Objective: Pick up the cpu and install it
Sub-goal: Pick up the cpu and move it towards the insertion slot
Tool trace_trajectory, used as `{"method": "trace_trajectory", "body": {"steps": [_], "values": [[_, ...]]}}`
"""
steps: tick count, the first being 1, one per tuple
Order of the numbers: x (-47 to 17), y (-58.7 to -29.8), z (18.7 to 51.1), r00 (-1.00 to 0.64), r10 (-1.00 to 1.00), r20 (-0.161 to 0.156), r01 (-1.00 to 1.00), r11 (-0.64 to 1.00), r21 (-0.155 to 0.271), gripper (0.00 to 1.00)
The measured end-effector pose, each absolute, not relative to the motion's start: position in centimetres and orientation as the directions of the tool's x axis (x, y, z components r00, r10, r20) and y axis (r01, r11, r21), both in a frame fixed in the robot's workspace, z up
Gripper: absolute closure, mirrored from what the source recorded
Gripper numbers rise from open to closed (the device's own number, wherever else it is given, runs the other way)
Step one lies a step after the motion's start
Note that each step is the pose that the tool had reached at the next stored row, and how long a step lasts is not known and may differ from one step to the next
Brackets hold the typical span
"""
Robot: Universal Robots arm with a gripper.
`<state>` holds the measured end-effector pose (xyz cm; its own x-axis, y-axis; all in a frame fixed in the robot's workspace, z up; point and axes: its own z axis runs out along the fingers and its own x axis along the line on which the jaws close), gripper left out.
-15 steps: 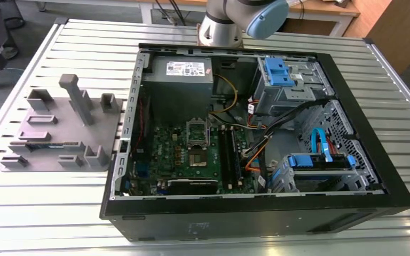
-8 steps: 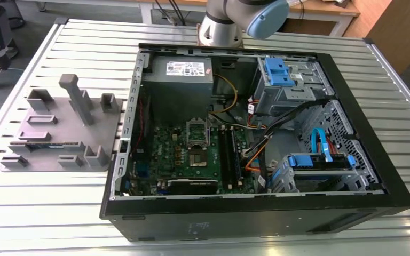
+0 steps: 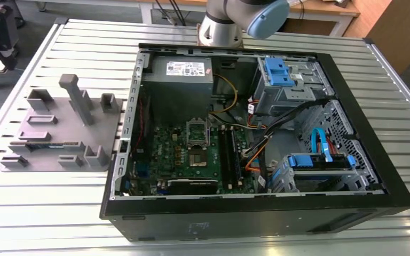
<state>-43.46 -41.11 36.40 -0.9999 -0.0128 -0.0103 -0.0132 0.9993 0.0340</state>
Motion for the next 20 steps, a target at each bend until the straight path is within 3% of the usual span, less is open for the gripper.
{"method": "trace_trajectory", "body": {"steps": [20], "values": [[-41.0, -41.1, 36.4, -1.0, -0.013, -0.01, -0.013, 0.999, 0.034, 0.53]]}}
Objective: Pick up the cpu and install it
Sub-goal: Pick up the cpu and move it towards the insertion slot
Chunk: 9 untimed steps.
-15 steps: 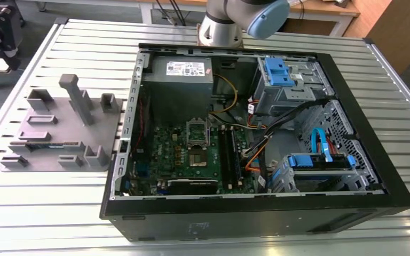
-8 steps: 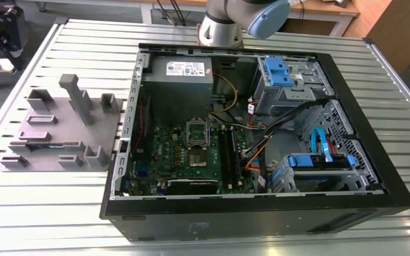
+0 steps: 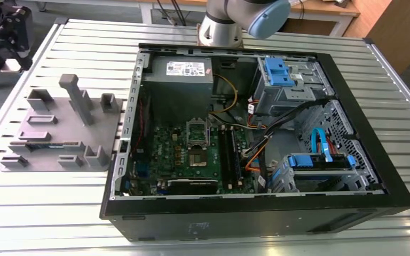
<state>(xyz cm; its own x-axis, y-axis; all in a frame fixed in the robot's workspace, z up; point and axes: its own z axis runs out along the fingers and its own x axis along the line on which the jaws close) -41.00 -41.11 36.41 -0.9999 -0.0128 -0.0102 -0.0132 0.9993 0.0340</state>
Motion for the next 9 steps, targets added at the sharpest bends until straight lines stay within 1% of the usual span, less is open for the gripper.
{"method": "trace_trajectory", "body": {"steps": [9], "values": [[-39.7, -41.1, 36.4, -1.0, -0.013, -0.01, -0.013, 0.999, 0.034, 0.53]]}}
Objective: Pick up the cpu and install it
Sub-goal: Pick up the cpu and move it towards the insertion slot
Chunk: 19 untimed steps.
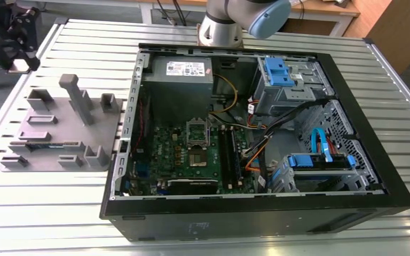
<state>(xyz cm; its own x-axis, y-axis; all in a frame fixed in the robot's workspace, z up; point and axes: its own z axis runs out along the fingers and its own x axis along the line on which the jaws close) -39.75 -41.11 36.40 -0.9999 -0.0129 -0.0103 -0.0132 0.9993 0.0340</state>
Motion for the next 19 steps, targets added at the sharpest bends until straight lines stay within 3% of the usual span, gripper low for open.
{"method": "trace_trajectory", "body": {"steps": [19], "values": [[-37.9, -41.1, 36.4, -1.0, -0.013, -0.01, -0.013, 0.999, 0.034, 0.53]]}}
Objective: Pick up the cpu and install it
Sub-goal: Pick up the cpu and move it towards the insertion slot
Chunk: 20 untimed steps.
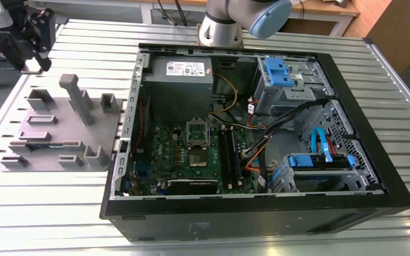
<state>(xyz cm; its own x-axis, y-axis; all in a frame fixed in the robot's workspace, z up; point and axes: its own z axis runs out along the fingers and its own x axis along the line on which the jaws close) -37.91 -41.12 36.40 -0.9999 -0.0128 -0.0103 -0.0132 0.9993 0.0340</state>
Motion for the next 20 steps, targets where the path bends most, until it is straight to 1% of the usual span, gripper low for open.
{"method": "trace_trajectory", "body": {"steps": [20], "values": [[-35.4, -41.1, 36.4, -1.0, -0.013, -0.01, -0.013, 0.999, 0.034, 0.53]]}}
